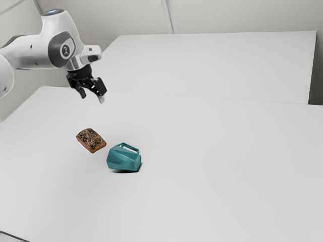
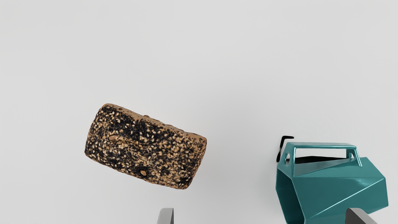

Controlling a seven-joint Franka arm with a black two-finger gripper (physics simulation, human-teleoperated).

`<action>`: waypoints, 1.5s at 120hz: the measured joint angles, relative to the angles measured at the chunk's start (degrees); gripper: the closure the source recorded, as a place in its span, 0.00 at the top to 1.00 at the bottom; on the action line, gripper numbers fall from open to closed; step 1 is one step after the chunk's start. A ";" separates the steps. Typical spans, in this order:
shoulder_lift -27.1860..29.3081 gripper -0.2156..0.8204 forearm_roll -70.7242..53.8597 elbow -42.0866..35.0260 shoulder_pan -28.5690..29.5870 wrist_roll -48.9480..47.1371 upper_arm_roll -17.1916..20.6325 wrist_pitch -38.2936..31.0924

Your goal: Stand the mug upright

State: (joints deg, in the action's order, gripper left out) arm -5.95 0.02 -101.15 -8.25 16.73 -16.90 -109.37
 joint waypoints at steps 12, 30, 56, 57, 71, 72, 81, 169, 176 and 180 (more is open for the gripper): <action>1.22 0.79 1.48 -2.59 0.37 0.21 -0.27 -1.02; 3.25 0.79 10.11 -8.35 3.95 0.91 -0.78 -3.09; 3.12 0.79 25.18 -15.92 5.55 3.00 -1.95 -4.36; 3.12 0.79 25.62 -16.20 5.49 3.07 -1.97 -4.40; 2.62 0.79 31.04 -18.87 4.23 4.08 -2.45 -4.76; 2.51 0.79 31.45 -19.02 4.14 4.16 -2.49 -4.78; 1.53 0.79 34.71 -20.07 3.65 4.97 -2.78 -4.92; -6.97 0.79 51.31 -20.79 7.68 19.30 -2.88 1.11; -7.51 0.79 52.01 -20.79 7.71 20.69 -2.88 1.69; -7.85 0.79 52.38 -20.78 7.71 21.48 -2.88 1.97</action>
State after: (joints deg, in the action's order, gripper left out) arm -13.80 52.40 -121.93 -0.54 38.20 -19.77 -107.40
